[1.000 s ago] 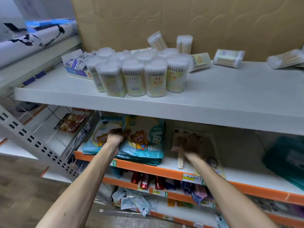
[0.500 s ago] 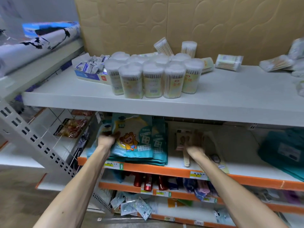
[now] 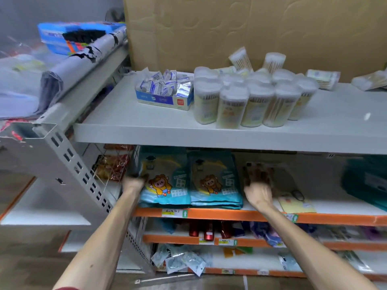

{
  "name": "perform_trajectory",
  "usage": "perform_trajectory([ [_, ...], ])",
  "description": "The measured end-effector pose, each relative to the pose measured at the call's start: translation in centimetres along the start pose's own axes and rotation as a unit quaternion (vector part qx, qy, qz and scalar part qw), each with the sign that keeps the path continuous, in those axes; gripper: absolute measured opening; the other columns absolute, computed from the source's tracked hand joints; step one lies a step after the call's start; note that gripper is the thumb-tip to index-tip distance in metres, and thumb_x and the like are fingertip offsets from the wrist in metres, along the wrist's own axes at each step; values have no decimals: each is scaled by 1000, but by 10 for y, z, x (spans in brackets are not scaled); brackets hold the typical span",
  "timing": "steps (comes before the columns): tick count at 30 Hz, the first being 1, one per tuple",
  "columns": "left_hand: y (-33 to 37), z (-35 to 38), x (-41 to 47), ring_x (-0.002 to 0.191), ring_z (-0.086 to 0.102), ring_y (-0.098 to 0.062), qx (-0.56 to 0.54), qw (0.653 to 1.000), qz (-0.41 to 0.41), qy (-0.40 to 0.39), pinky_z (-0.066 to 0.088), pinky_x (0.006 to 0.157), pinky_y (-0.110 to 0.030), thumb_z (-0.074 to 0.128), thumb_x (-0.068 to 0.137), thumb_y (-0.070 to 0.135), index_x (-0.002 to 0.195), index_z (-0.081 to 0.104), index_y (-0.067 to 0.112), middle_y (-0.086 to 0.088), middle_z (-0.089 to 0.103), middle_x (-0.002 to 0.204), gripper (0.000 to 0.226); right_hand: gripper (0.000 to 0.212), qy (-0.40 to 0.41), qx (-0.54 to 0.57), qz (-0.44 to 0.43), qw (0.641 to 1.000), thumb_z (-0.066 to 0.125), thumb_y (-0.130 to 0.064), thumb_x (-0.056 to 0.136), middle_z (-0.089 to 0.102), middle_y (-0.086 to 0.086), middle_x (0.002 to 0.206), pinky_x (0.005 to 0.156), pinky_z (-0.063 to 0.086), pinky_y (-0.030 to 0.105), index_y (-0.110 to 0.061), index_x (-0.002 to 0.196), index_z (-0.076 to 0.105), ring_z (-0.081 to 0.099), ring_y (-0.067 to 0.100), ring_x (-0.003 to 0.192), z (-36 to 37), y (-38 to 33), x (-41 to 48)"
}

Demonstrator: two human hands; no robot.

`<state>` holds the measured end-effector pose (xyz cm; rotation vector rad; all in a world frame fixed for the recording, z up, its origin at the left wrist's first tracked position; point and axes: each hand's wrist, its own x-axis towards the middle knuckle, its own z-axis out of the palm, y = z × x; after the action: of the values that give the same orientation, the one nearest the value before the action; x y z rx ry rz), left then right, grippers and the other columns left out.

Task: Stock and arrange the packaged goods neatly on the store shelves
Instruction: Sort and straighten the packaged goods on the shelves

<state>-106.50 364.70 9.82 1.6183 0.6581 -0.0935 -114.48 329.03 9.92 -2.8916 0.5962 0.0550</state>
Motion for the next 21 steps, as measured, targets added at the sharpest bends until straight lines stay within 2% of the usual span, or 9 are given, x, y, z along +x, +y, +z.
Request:
perform_trajectory([
  [1, -1, 1, 3, 83, 59, -26, 3, 1000, -3, -9, 51, 90, -46, 70, 84, 6, 90, 57, 12, -7, 60, 81, 15, 37, -9, -17, 6, 1000, 42, -22, 100, 68, 19, 93, 63, 40, 29, -1, 130, 52, 63, 32, 78, -2, -2, -2],
  [3, -1, 3, 7, 86, 62, -29, 16, 1000, -11, -25, 53, 90, -46, 71, 84, 8, 83, 54, 16, -9, 61, 83, 19, 31, -18, -33, 10, 999, 42, -22, 100, 68, 17, 89, 66, 43, 30, -2, 96, 65, 65, 31, 82, -4, -4, -6],
  [5, -2, 6, 10, 88, 64, -31, 39, 999, -6, -29, 54, 89, -47, 71, 85, 11, 81, 54, 14, -12, 63, 85, 18, 32, -8, -34, 7, 999, 43, -21, 100, 64, 15, 80, 69, 45, 30, -6, 77, 60, 65, 30, 81, -5, -6, -11],
  [8, -5, 9, 17, 87, 65, -32, 122, 991, 40, -27, 55, 84, -45, 68, 89, 18, 95, 62, 9, -17, 67, 95, 13, 33, 21, -21, 1, 1000, 44, -23, 99, 63, 16, 77, 74, 47, 32, -10, 70, 52, 65, 32, 81, 0, -6, -17],
  [10, -4, 8, 22, 86, 64, -30, 204, 976, 64, -30, 55, 75, -41, 64, 91, 19, 109, 61, 7, -19, 67, 101, 22, 34, 43, -10, 0, 999, 45, -24, 98, 67, 18, 79, 76, 49, 35, -7, 70, 57, 66, 34, 81, 4, -5, -21],
  [12, -5, 11, 23, 96, 63, -30, 286, 955, 76, -34, 55, 78, -40, 64, 89, 17, 122, 54, 8, -19, 63, 113, 36, 35, 60, 7, 5, 998, 47, -23, 96, 67, 20, 78, 77, 50, 37, -2, 76, 65, 65, 36, 80, 7, -2, -23],
  [16, 4, 32, -11, 137, 33, -38, 458, 872, 166, -34, 33, 111, -49, 59, 90, 29, 143, 35, 12, -22, 33, 150, 61, 35, 59, 19, 5, 998, 45, -25, 95, 66, 24, 87, 85, 48, 42, 0, 85, 67, 61, 39, 89, 5, 0, -28],
  [18, 15, 57, -43, 136, 37, -35, 479, 845, 209, -111, 34, 109, -40, 52, 95, 28, 140, 41, 8, -20, 38, 148, 51, 34, 63, 16, -9, 998, 44, -28, 97, 63, 23, 102, 93, 42, 42, -1, 100, 64, 55, 38, 100, -1, 4, -34],
  [21, 23, 105, -96, 125, 48, -32, 506, 776, 298, -231, 37, 101, -35, 44, 99, 30, 134, 50, 5, -18, 50, 138, 44, 36, 80, -26, -86, 993, 46, -32, 97, 59, 12, 118, 94, 39, 42, -12, 125, 56, 50, 31, 112, -20, 21, -47],
])
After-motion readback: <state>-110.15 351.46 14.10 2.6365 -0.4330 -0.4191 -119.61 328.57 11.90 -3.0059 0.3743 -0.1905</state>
